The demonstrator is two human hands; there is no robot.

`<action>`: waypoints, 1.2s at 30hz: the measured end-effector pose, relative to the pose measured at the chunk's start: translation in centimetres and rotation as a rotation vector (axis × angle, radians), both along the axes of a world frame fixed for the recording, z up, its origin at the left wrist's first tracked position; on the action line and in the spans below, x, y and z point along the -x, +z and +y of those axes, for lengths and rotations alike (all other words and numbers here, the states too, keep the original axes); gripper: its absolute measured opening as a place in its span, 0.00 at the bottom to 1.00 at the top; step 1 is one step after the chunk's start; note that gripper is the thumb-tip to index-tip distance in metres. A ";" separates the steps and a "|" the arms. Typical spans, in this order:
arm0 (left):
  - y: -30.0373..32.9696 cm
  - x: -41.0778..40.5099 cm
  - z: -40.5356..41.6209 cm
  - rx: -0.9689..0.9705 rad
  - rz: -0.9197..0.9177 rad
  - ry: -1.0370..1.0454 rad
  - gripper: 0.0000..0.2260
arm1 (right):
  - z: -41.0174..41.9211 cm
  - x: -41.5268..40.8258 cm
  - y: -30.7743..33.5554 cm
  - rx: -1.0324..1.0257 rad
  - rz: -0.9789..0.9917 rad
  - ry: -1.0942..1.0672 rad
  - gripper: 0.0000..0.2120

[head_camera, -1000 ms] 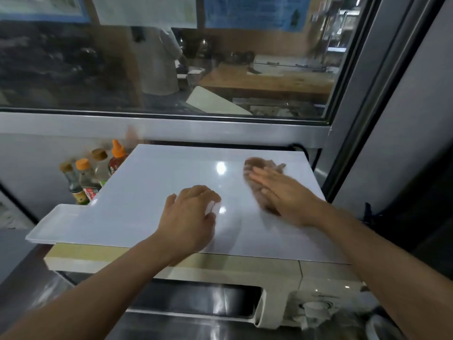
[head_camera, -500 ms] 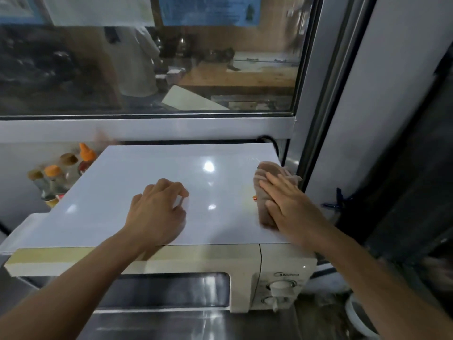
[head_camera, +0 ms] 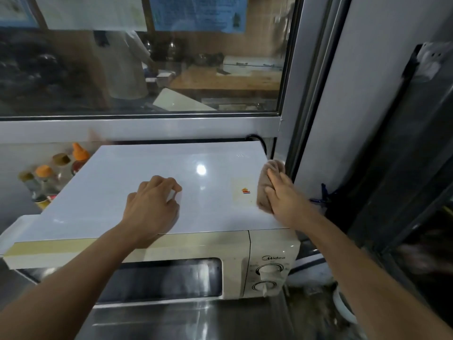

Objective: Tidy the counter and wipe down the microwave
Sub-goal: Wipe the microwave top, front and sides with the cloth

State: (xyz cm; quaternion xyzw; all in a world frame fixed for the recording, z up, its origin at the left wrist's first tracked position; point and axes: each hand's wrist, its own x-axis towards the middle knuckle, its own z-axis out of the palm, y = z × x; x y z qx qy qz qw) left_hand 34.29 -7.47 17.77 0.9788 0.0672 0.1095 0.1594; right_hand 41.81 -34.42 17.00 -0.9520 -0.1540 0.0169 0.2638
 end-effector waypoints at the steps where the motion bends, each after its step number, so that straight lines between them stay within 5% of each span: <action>1: -0.1 0.0 0.1 0.005 -0.003 -0.005 0.12 | -0.4 1.7 -0.2 0.013 -0.019 0.001 0.26; 11: 1.1 0.7 2.0 0.098 0.124 -0.126 0.18 | 5.8 3.2 0.4 0.357 -0.149 0.026 0.25; 20: 0.7 5.3 9.6 -0.062 0.054 0.033 0.16 | 18.7 8.3 -0.9 0.382 -0.323 0.391 0.29; 28: 0.1 5.8 10.7 0.008 0.054 -0.021 0.18 | 11.6 3.9 0.5 0.375 -0.156 0.034 0.24; 36: 0.9 9.6 17.0 0.064 -0.013 0.128 0.15 | 26.3 8.4 0.0 0.273 -0.273 0.319 0.25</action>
